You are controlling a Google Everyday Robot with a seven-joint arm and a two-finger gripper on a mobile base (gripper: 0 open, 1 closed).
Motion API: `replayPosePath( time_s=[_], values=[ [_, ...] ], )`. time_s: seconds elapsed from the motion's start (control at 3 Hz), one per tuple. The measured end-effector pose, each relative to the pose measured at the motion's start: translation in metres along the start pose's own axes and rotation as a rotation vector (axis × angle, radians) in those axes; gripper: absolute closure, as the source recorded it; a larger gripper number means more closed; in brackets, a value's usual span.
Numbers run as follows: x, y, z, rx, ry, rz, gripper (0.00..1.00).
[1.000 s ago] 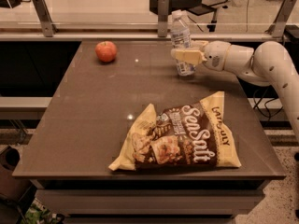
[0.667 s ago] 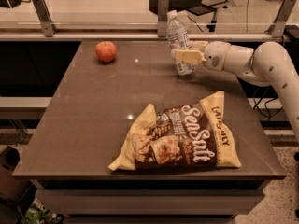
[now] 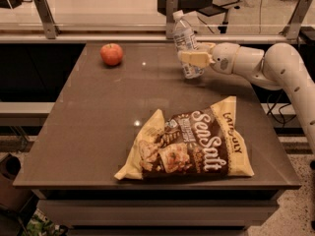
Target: Place blue plastic bottle upright
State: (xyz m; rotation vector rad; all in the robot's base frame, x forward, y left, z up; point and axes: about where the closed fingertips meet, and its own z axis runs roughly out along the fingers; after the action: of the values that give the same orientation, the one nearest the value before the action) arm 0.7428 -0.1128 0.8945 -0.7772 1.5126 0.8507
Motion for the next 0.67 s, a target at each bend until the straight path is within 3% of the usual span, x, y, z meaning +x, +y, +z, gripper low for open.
replayPosePath(
  time_s=[0.67],
  values=[
    [-0.0037,0.0003,-0.0011,0.01,-0.02,-0.008,1.0]
  ],
)
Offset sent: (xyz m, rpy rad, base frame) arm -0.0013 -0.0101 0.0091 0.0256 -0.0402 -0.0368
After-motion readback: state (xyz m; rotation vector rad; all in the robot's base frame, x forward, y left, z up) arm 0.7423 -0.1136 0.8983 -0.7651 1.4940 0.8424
